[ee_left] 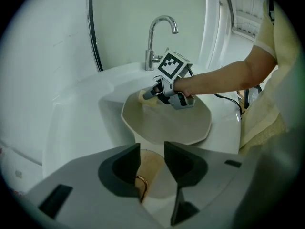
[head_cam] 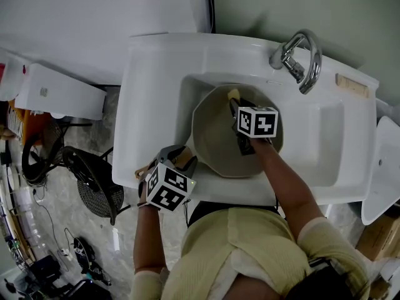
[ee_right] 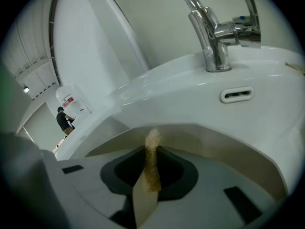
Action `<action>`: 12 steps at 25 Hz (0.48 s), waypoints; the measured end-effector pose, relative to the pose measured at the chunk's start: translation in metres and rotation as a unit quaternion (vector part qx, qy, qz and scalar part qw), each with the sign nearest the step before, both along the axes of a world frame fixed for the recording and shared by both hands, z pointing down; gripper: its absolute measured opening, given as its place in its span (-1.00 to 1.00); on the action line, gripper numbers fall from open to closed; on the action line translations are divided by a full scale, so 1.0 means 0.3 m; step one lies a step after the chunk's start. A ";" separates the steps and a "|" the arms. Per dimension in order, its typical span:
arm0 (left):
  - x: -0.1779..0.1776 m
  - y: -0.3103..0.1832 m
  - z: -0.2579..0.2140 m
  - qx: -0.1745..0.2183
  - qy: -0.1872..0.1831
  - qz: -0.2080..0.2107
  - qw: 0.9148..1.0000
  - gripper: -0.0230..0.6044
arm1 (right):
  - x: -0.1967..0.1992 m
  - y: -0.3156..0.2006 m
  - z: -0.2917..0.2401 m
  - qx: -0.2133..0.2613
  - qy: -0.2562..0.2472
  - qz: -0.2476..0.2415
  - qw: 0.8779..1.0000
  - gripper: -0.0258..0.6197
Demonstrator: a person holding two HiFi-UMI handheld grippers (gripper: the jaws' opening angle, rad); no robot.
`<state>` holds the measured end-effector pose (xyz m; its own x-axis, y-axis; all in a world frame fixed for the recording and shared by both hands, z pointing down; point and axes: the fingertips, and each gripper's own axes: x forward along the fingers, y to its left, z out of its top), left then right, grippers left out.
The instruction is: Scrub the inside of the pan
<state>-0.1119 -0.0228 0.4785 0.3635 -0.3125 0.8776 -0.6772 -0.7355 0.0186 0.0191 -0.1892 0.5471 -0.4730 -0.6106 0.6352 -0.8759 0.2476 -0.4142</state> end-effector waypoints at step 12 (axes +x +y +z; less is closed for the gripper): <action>0.000 0.019 0.032 -0.017 -0.019 0.024 0.999 -0.28 | -0.120 0.006 0.030 -0.015 0.010 -0.054 0.998 -0.67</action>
